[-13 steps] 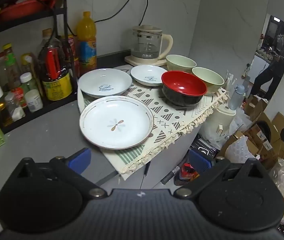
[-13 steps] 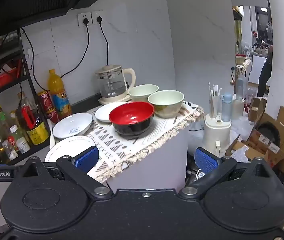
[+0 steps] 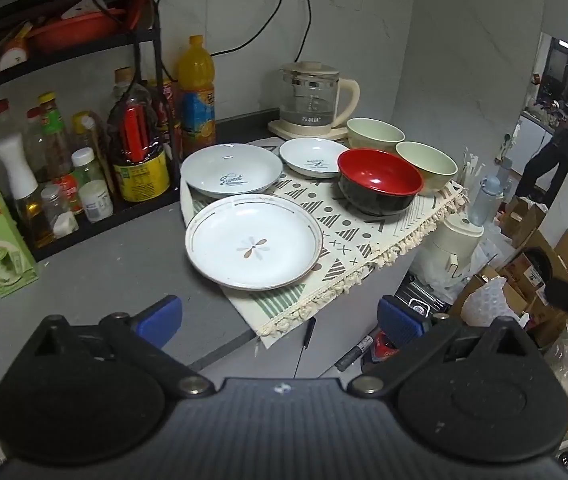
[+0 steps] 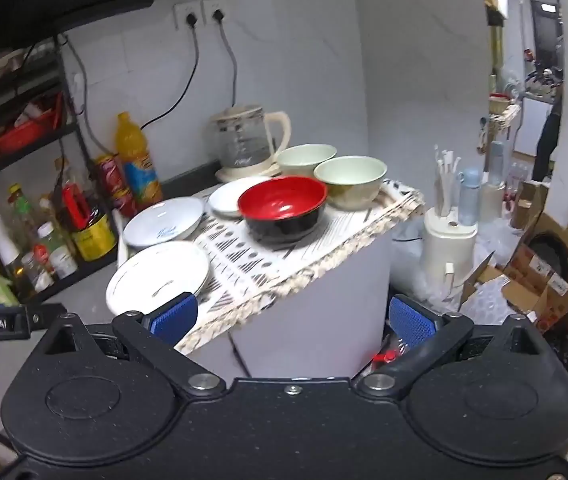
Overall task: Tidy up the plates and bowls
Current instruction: 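Move both tools toward the bowls on the patterned cloth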
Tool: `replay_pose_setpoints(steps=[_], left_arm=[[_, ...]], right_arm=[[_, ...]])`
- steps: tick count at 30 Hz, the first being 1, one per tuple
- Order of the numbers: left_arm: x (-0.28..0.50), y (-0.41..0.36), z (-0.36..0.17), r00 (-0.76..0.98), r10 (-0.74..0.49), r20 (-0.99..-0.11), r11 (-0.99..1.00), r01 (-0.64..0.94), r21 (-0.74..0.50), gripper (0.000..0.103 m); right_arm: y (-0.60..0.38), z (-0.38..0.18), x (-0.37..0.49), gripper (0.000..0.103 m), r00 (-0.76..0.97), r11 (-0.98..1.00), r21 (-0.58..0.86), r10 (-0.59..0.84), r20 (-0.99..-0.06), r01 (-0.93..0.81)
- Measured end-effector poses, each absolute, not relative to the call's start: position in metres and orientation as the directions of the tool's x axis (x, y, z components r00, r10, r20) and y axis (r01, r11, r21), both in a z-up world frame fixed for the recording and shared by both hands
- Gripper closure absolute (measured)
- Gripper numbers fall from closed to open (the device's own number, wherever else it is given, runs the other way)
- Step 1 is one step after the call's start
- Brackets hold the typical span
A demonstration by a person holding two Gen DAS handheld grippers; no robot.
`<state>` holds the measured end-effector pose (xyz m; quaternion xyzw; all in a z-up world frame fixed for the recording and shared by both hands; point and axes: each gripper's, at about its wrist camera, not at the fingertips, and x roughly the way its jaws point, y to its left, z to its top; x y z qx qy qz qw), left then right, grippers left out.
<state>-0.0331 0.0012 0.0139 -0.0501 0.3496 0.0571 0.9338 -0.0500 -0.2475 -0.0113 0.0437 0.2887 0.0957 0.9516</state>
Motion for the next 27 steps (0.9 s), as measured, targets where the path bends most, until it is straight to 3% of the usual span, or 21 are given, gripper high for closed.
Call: replay_pose_setpoints(steps=[27], left_arm=[[-0.061, 0.008, 0.017, 0.746, 0.107, -0.657, 0.981, -0.186, -0.051, 0.000]], right_arm=[[-0.234, -0.004, -0.068, 0.000, 0.818, 0.972, 0.123, 0.235, -0.525, -0.201]])
